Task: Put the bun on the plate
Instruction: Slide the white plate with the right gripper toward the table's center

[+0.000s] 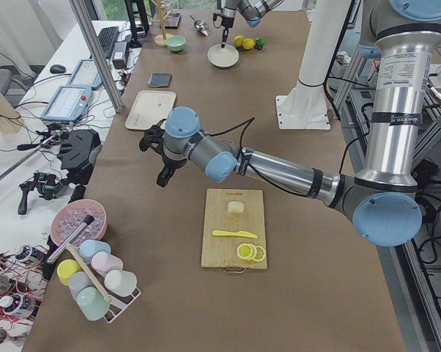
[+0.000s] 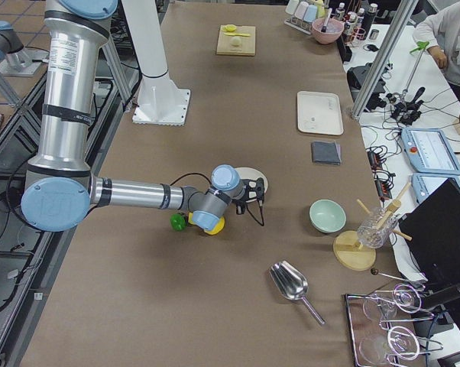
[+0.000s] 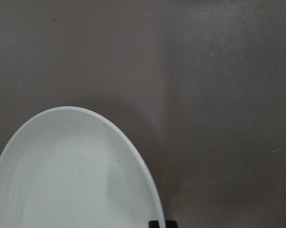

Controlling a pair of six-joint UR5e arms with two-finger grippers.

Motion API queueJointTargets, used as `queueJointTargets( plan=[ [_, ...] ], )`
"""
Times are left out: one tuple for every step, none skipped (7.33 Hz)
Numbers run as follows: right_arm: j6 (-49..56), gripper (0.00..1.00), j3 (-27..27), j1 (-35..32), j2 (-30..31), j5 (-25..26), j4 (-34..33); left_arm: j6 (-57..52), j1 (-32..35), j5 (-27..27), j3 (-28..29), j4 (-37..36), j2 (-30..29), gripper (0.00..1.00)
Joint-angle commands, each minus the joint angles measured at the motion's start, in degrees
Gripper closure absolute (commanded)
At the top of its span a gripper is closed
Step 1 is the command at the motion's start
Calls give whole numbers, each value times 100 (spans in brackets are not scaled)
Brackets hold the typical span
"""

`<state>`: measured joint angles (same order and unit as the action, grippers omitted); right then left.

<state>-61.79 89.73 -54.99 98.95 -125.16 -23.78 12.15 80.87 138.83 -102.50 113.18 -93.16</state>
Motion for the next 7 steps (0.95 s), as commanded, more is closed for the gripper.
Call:
queueJointTargets(
  plan=[
    [-1276, 100, 360, 338, -400, 253, -31, 7, -9, 3, 2, -7, 0, 2],
    [-1927, 100, 395, 784, -794, 760, -74, 103, -9, 12, 2, 2, 0, 2],
    [-2516, 100, 431, 1476, -1303, 1783, -423, 217, -18, 12, -15, 19, 0, 2],
    [-3044, 100, 675, 2092, -1865, 2655, -1375, 235, -79, 12, -16, 20, 0, 2],
    [-3362, 100, 1042, 2385, -2653, 2881, -2881, 322, -141, 3, -16, 28, -9, 2],
    [-3548, 100, 1272, 2588, -3314, 2901, -4027, 393, -185, 3, -16, 63, -9, 2],
    [-3742, 100, 1266, 2877, -3599, 3092, -4178, 437, -264, -5, -16, 64, -35, 2]
  ],
)
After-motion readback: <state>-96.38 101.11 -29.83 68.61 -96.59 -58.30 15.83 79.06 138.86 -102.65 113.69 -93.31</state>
